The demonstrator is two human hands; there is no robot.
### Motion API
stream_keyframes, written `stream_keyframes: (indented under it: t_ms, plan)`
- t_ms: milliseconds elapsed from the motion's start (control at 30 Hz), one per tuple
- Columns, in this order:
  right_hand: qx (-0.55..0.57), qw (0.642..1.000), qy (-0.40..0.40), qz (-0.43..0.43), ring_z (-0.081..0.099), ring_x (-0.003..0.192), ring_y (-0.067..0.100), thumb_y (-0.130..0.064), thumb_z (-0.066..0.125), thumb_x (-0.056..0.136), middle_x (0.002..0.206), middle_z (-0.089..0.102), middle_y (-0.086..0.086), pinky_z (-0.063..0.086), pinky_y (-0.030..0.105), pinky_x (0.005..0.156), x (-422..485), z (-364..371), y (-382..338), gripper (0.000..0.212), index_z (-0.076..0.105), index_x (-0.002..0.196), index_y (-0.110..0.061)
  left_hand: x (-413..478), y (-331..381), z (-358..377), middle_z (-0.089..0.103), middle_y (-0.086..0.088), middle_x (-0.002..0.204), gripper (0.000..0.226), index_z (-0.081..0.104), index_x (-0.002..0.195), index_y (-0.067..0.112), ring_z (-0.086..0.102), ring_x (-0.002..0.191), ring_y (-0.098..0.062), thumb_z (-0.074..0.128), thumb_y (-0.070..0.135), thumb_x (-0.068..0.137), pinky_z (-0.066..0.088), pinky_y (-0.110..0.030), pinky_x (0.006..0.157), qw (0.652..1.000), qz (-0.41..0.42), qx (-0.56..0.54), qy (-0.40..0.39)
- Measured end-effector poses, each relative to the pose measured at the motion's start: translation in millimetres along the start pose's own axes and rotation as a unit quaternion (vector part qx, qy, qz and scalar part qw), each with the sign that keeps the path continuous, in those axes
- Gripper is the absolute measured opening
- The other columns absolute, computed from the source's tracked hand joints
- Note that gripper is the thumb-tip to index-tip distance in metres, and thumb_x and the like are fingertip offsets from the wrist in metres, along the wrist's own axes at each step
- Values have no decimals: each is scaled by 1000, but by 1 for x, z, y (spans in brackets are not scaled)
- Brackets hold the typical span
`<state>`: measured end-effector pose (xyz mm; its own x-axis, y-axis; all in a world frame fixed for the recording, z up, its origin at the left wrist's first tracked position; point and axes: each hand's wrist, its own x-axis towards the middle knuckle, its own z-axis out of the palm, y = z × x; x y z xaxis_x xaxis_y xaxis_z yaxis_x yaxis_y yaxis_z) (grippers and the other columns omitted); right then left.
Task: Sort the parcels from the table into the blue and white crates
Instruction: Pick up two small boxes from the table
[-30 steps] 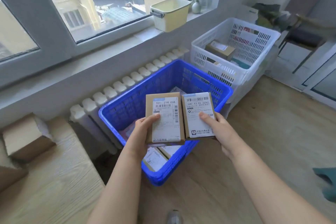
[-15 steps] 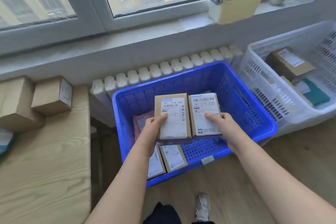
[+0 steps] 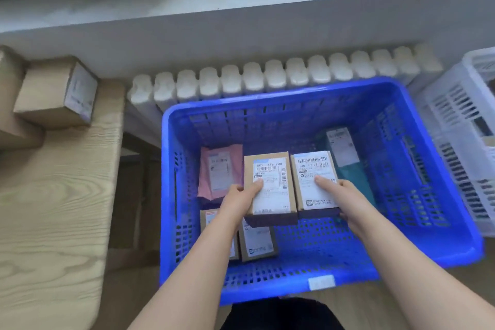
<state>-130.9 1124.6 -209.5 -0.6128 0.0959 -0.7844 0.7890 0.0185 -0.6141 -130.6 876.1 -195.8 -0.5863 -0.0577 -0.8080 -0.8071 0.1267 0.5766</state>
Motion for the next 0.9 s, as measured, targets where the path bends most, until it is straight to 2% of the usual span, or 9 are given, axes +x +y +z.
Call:
stream_keyframes:
  t_ms: [133, 267, 300, 400, 500, 600, 667, 767, 900]
  plan:
    - [5, 1000, -9, -3, 75, 94, 21, -56, 77, 72, 105, 76, 2, 57, 39, 85, 39, 3, -8, 65, 64, 121, -16, 45, 6, 8, 66, 0, 113, 58, 46, 123, 16, 65, 103, -19, 69, 54, 85, 53, -43, 97, 1000, -9, -11, 12]
    - [7, 1000, -25, 1, 74, 97, 23, -45, 72, 86, 105, 76, 3, 55, 43, 93, 85, 10, -14, 46, 66, 120, -15, 91, 9, 15, 62, 7, 100, 42, 45, 117, 18, 61, 88, -8, 66, 44, 91, 49, -26, 70, 999, -3, -6, 39]
    - [2, 1000, -28, 2, 74, 97, 24, -44, 71, 87, 105, 76, 4, 54, 45, 96, 94, 12, -16, 44, 66, 120, -15, 100, 9, 16, 63, 6, 102, 45, 46, 116, 18, 62, 89, -9, 68, 46, 89, 49, -25, 70, 999, -3, 0, 49]
    - [-11, 999, -32, -2, 73, 98, 25, -42, 74, 84, 108, 75, 4, 53, 46, 97, 137, 19, -16, 48, 62, 122, -14, 139, 1, 22, 67, 3, 116, 64, 51, 122, 15, 66, 102, -17, 74, 52, 74, 54, -36, 91, 997, -9, -12, 74]
    - [-26, 999, -18, -9, 71, 100, 25, -42, 77, 81, 114, 71, 4, 53, 48, 98, 168, 20, -13, 60, 49, 126, -13, 166, -5, 29, 64, 2, 118, 47, 47, 120, 25, 63, 109, -24, 72, 41, 85, 51, -43, 98, 996, -16, -4, 93]
    - [-49, 999, -1, -2, 67, 104, 26, -41, 73, 86, 118, 65, 5, 51, 49, 99, 195, 18, -7, 57, 42, 128, -18, 187, -8, 35, 66, 2, 121, 47, 53, 128, 22, 63, 110, -23, 71, 37, 87, 50, -40, 99, 994, 10, 24, 103]
    - [-74, 997, -9, 4, 65, 103, 24, -40, 70, 89, 119, 65, 4, 52, 43, 92, 208, 18, -3, 51, 45, 128, -17, 198, -12, 40, 66, 3, 118, 43, 57, 129, 20, 63, 109, -21, 70, 32, 90, 49, -34, 98, 992, 31, 28, 117]
    - [-78, 997, -24, 8, 64, 90, 16, -32, 64, 94, 118, 66, 4, 46, 28, 68, 218, 23, 4, 43, 49, 130, -14, 205, -21, 40, 69, 0, 117, 38, 62, 126, 19, 64, 106, -20, 68, 31, 91, 48, -29, 88, 986, 45, 62, 146]
    - [-75, 997, -30, 7, 66, 97, 17, -28, 60, 98, 124, 66, 5, 49, 26, 69, 222, 32, 6, 40, 50, 134, -14, 206, -29, 37, 62, 0, 118, 39, 63, 125, 23, 62, 106, -21, 65, 41, 91, 47, -30, 88, 964, 75, 152, 205]
